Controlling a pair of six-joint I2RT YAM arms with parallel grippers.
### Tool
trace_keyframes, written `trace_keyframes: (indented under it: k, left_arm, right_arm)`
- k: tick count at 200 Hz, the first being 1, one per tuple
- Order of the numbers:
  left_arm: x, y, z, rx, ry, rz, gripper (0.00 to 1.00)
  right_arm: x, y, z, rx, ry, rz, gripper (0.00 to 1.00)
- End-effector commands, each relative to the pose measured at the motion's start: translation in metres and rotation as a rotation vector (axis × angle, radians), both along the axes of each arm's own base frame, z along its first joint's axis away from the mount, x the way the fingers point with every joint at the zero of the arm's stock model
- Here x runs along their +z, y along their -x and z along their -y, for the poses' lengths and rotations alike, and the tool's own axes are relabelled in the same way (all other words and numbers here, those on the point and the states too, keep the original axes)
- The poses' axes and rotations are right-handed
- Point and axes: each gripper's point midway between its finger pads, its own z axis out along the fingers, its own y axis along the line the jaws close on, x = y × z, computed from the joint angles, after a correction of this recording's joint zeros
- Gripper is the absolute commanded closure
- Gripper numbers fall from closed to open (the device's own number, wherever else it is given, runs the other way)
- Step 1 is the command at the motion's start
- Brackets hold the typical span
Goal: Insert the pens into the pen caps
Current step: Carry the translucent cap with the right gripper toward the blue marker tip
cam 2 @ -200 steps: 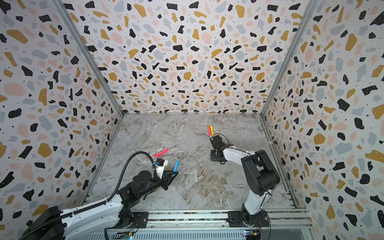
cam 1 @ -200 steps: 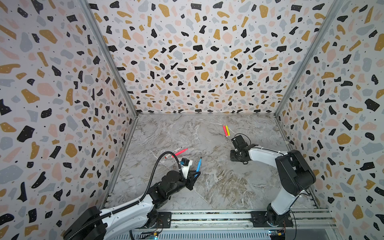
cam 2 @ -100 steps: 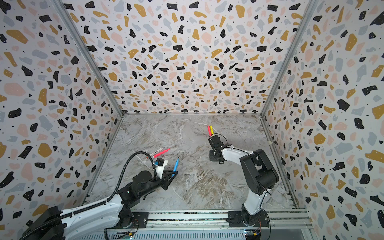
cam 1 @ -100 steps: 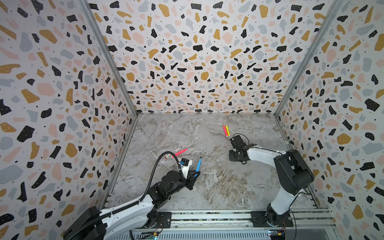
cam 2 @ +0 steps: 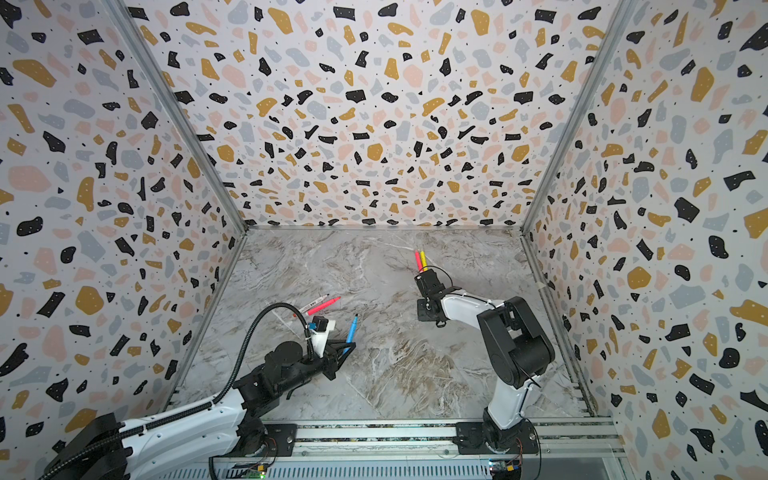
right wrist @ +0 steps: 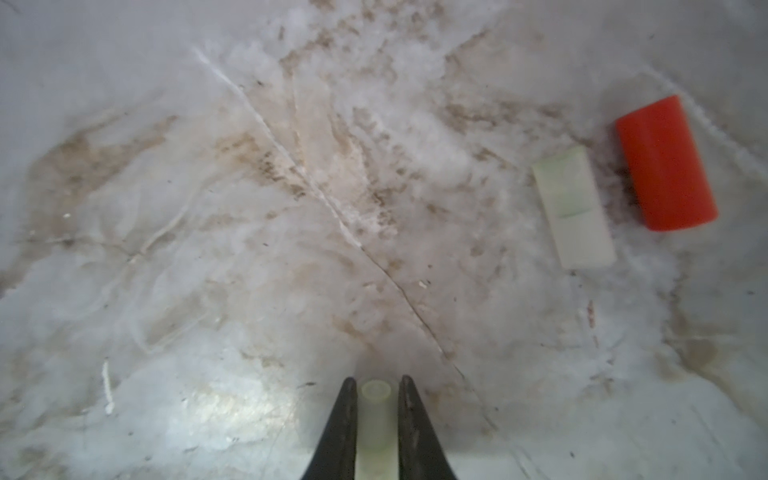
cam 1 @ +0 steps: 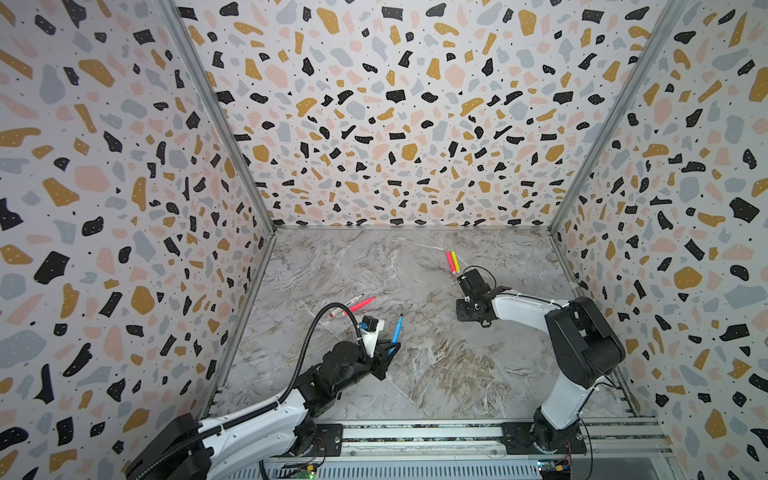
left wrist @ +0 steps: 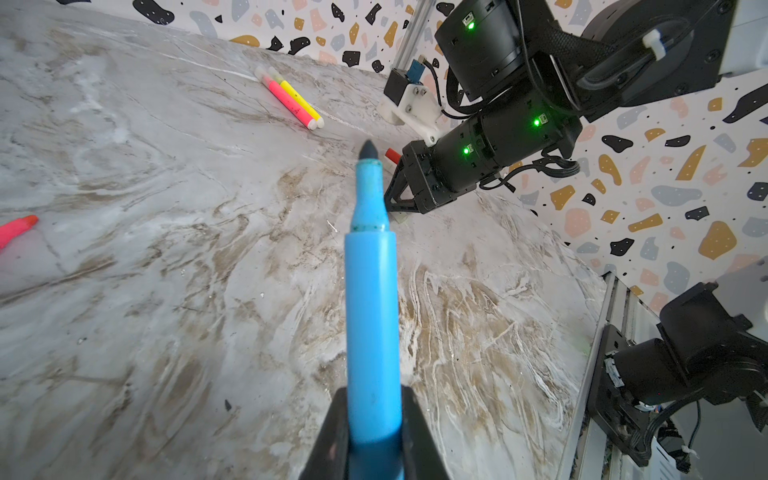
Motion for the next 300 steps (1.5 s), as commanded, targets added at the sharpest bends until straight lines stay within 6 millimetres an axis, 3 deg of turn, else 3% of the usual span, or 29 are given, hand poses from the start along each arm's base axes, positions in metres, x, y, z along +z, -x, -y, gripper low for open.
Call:
trace_keyframes:
  k: [1,33,71,132,169,232,300]
  left_arm:
    - [0.005,-0.001,-0.002,0.002,0.012,0.035,1.0]
    - [0.01,0.001,0.0,-0.01,0.033,0.044,1.0]
    - [0.018,0.002,0.002,-0.014,0.085,0.052,1.0]
    - [0.02,0.007,0.012,-0.054,0.158,0.019,1.0]
    - [0.022,0.009,0.02,-0.067,0.18,0.012,1.0]
    - [0.022,0.019,0.048,-0.121,0.218,-0.017,1.0]
    - [0.025,0.024,0.065,-0.164,0.215,-0.015,1.0]
  right_arm:
    - [0.007,0.014,-0.015,0.068,-0.085,-0.019,0.89]
    - [0.047,0.011,-0.036,0.113,-0.244,0.094,0.91]
    - [0.094,0.008,-0.045,0.088,-0.439,0.237,0.95]
    - [0.159,0.035,-0.074,0.199,-0.835,0.385,0.96]
    - [0.189,0.048,-0.081,0.248,-0.985,0.441,0.96]
    - [0.22,0.072,-0.094,0.308,-1.183,0.532,0.96]
    - [0.223,0.101,-0.126,0.527,-1.252,0.505,0.96]
